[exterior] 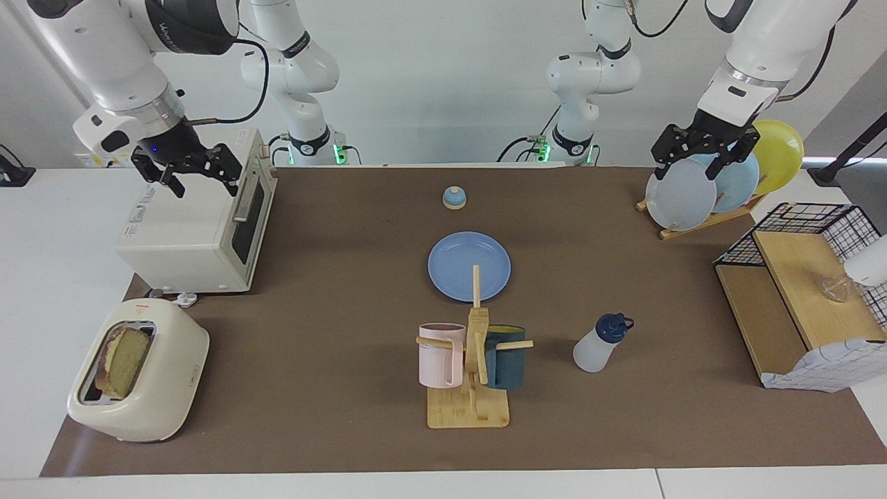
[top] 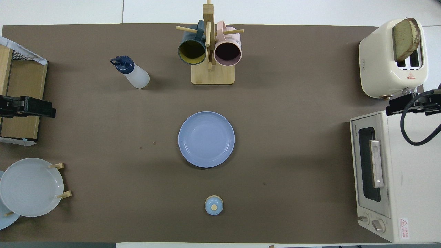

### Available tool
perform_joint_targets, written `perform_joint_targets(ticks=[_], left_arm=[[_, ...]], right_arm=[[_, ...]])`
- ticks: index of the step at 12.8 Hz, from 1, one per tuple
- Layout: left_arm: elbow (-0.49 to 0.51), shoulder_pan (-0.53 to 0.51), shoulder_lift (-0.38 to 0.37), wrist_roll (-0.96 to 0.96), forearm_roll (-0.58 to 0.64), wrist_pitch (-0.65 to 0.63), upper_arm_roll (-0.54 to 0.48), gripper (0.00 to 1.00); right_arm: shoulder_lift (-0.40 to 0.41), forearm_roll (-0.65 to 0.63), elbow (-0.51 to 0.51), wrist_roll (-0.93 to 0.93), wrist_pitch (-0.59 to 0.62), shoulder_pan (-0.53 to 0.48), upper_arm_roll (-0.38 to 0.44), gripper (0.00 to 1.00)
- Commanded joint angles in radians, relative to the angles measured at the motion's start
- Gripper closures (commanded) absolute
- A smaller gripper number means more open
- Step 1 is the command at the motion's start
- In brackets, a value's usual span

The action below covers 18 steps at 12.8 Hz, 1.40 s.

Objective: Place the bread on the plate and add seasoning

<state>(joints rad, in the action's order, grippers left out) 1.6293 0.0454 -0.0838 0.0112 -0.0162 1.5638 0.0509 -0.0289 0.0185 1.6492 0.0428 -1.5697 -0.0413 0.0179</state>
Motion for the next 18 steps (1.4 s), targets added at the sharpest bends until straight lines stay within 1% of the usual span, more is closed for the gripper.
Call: perform_joint_targets(ticks=[1, 3, 5, 9, 11, 12, 14, 15, 16, 18], left_arm=[[0.023, 0.002, -0.024, 0.009, 0.005, 0.015, 0.000, 0.00], [0.023, -0.009, -0.022, 0.006, 0.004, 0.022, -0.002, 0.00], [0.024, 0.004, -0.022, 0.010, 0.004, 0.045, -0.002, 0.00], [0.024, 0.027, -0.022, 0.010, 0.004, 0.044, 0.000, 0.00], [0.030, 0.027, -0.024, 0.009, 0.002, 0.045, 0.003, 0.00], [0.046, 0.028, -0.033, 0.012, -0.001, 0.053, 0.003, 0.00], [0.117, 0.034, -0.063, 0.015, -0.002, 0.140, 0.003, 0.00], [0.174, 0.051, -0.089, 0.021, -0.002, 0.198, 0.003, 0.00], [0.251, 0.059, -0.124, 0.042, -0.002, 0.278, 0.003, 0.00], [0.369, 0.097, -0.180, 0.085, -0.002, 0.410, 0.003, 0.00]], right_arm=[[-0.009, -0.014, 0.008, 0.017, -0.004, -0.005, -0.003, 0.00], [-0.009, -0.015, 0.008, 0.017, -0.004, -0.002, -0.003, 0.00], [-0.009, -0.025, 0.008, 0.019, -0.004, 0.000, -0.003, 0.00], [-0.011, -0.040, 0.011, 0.018, -0.021, -0.003, -0.006, 0.00], [-0.012, -0.043, 0.020, 0.043, -0.074, 0.000, -0.006, 0.00], [-0.011, -0.049, 0.029, 0.104, -0.131, 0.000, -0.004, 0.00], [-0.017, -0.119, 0.093, 0.190, -0.328, -0.002, -0.004, 0.00], [-0.008, -0.156, 0.098, 0.198, -0.386, -0.002, -0.006, 0.00], [0.000, -0.163, 0.098, 0.198, -0.429, -0.006, -0.004, 0.00], [0.021, -0.164, 0.096, 0.196, -0.479, -0.038, -0.004, 0.00]])
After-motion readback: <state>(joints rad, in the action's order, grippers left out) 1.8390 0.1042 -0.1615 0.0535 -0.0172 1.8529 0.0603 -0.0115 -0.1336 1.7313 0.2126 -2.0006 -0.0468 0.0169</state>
